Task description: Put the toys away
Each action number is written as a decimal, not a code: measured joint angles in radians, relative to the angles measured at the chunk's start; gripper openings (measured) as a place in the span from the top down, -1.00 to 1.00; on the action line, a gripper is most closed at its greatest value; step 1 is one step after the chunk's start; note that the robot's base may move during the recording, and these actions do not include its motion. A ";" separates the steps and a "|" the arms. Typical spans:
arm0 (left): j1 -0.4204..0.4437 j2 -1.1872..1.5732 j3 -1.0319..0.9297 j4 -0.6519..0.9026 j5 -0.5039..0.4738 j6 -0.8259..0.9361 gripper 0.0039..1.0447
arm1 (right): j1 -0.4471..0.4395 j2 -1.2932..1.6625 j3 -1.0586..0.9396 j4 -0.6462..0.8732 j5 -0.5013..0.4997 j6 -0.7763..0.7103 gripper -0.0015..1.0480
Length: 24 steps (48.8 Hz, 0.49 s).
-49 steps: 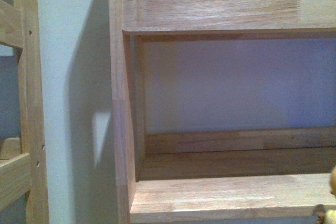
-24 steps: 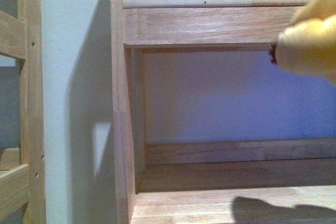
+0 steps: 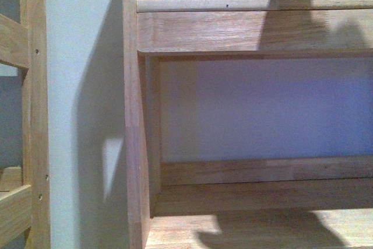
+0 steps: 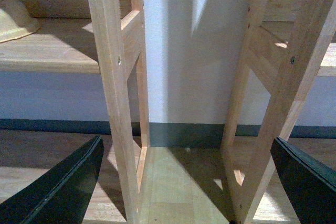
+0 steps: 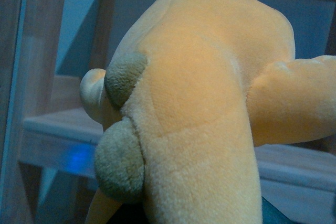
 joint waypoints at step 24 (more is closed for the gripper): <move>0.000 0.000 0.000 0.000 0.000 0.000 -0.89 | -0.171 0.577 0.554 -0.060 -0.100 0.257 0.63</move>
